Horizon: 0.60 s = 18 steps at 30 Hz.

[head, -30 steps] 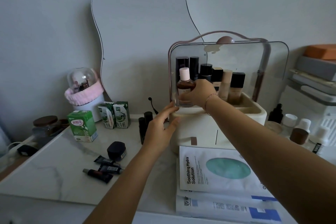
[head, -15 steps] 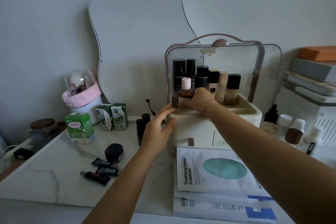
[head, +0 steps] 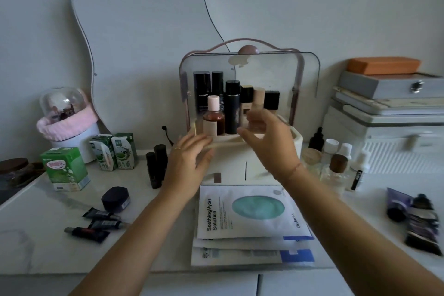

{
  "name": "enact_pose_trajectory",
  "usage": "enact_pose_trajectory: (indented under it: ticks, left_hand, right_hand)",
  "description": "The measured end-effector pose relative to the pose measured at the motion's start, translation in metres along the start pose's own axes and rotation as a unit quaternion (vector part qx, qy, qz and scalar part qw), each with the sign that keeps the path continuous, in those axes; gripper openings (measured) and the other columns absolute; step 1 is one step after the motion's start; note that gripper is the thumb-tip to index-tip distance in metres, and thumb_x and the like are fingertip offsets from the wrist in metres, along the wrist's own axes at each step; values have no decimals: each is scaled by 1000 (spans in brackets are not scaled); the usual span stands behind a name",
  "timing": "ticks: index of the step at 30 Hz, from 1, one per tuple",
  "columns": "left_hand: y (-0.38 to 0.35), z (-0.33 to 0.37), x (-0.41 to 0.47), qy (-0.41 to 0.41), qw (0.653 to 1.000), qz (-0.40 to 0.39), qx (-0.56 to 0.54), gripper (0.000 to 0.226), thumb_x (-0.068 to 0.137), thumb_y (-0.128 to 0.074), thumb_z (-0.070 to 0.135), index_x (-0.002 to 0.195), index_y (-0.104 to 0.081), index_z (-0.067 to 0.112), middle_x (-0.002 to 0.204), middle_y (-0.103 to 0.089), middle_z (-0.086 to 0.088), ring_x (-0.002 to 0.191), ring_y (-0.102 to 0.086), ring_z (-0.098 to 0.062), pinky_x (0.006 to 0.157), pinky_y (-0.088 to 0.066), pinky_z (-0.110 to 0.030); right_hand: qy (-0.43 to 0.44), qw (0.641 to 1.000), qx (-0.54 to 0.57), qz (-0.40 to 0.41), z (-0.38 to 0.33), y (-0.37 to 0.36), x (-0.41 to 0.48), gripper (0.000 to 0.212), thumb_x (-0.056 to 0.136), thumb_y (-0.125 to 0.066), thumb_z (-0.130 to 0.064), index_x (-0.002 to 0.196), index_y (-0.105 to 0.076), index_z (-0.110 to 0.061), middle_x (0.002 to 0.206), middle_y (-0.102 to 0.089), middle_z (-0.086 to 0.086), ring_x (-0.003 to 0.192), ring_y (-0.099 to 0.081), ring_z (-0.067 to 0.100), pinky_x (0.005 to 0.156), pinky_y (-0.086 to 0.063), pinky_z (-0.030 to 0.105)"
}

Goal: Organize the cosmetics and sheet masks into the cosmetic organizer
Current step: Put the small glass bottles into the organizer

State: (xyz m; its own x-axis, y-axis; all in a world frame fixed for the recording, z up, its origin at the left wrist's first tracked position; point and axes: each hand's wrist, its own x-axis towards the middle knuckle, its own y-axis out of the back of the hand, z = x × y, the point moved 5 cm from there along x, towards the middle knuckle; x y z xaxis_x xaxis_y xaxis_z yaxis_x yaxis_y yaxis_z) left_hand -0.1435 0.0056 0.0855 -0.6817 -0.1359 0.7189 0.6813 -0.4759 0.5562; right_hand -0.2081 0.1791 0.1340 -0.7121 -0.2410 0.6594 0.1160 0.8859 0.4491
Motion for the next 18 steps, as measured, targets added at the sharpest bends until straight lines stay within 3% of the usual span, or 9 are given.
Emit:
enact_pose_trajectory:
  ticks: [2,5,8,12,15,18]
  left_hand:
    - [-9,13,0,-40,999,-4,28,35,89,-60,23,122,-61,11,127,-60,-3,125,-47,-18,111,-27,-40]
    - [-18,23,0,-49,997,10,54,35,91,-56,28,122,-61,14,122,-64,-2,118,-54,-22,111,-25,-42]
    - [-22,27,-1,-51,996,28,71,38,90,-48,33,120,-64,16,115,-67,0,111,-56,-23,107,-28,-51]
    - [-23,25,-1,-56,995,39,68,37,91,-47,33,120,-64,17,115,-66,1,110,-55,-21,110,-20,-34]
    - [-23,25,-2,-55,995,50,68,36,90,-49,31,119,-64,17,115,-66,1,109,-53,-21,110,-12,-23]
    - [-24,26,-2,-50,995,59,66,33,90,-50,28,117,-66,17,113,-67,1,107,-55,-22,111,-11,-24]
  right_hand:
    - [9,996,4,91,22,40,-28,31,81,-69,-29,109,-61,-20,102,-65,-9,92,-61,4,82,-49,15]
    - [-82,980,-36,179,70,84,-58,34,81,-70,-27,111,-60,-17,104,-58,-7,90,-57,9,80,-47,17]
    - [-110,971,-109,181,102,102,-69,41,78,-74,-29,113,-59,-14,109,-57,-1,93,-53,13,79,-43,20]
    - [-137,971,-109,163,130,108,-77,49,76,-75,-23,119,-54,-11,115,-59,5,109,-53,23,91,-46,36]
    - [-177,970,-46,158,148,100,-88,55,77,-74,-22,125,-46,-17,111,-55,-6,102,-52,12,86,-43,29]
    - [-229,961,-3,155,164,91,-94,62,78,-73,-23,131,-41,-17,120,-56,-3,106,-52,12,86,-42,29]
